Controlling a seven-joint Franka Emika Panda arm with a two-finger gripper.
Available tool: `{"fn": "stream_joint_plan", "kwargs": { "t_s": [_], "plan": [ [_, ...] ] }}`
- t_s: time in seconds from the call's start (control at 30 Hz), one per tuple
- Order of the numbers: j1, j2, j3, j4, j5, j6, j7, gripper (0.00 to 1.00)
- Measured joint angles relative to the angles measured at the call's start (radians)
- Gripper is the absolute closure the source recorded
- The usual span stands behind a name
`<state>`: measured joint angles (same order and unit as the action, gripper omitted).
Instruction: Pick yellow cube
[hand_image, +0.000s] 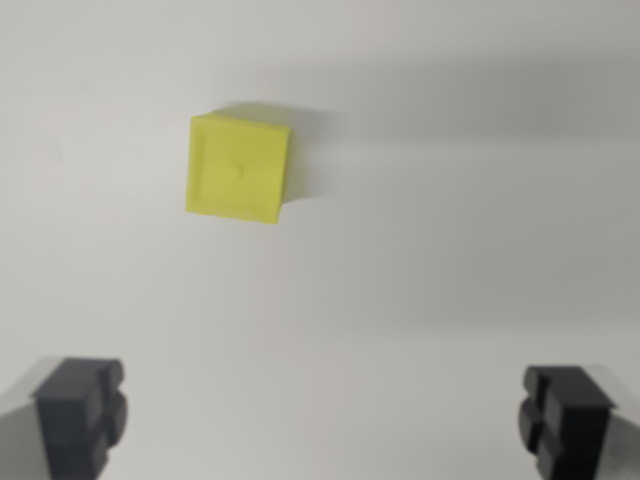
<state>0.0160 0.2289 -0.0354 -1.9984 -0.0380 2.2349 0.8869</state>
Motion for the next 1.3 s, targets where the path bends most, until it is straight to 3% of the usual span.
{"fn": "stream_joint_plan", "kwargs": {
  "t_s": [1.3],
  "plan": [
    [0.036,0.178,0.000,-0.020,0.030,0.191,0.113,0.00]
  ]
}}
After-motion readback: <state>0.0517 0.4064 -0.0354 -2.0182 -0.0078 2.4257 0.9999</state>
